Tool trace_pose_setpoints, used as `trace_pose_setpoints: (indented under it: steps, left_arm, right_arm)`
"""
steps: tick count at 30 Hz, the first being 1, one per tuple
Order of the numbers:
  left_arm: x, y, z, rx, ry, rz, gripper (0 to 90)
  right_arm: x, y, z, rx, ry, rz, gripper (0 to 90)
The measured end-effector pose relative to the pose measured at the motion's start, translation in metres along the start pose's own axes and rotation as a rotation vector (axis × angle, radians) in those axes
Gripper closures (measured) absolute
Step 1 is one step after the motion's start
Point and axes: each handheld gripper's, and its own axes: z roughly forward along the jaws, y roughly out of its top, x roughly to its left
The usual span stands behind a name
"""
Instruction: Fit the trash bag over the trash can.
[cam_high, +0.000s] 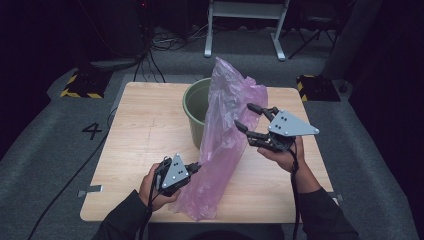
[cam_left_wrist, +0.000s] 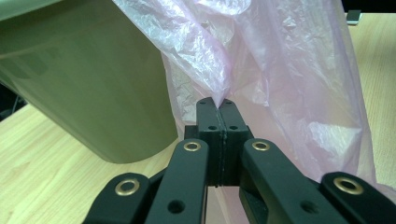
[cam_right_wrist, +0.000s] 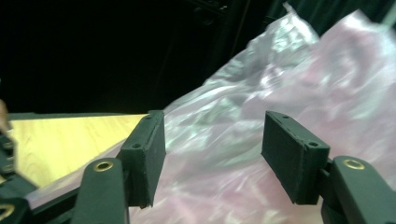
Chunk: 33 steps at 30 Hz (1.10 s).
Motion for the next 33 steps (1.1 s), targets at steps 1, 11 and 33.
trace_pose_setpoints:
  steps: [1, 11, 33]
  left_arm:
    - [0.0, 0.0, -0.001, -0.002, -0.001, -0.004, 89.8]
    - [0.006, 0.002, -0.008, -0.015, 0.012, -0.01, 89.8]
    - [0.024, 0.01, -0.045, -0.108, 0.089, -0.018, 89.8]
  right_arm:
    - [-0.006, 0.001, 0.002, 0.006, -0.011, 0.009, 41.9]
    - [-0.04, -0.014, 0.05, 0.215, 0.036, 0.099, 73.8]
    - [-0.04, -0.009, 0.09, 0.373, 0.126, 0.106, 63.0]
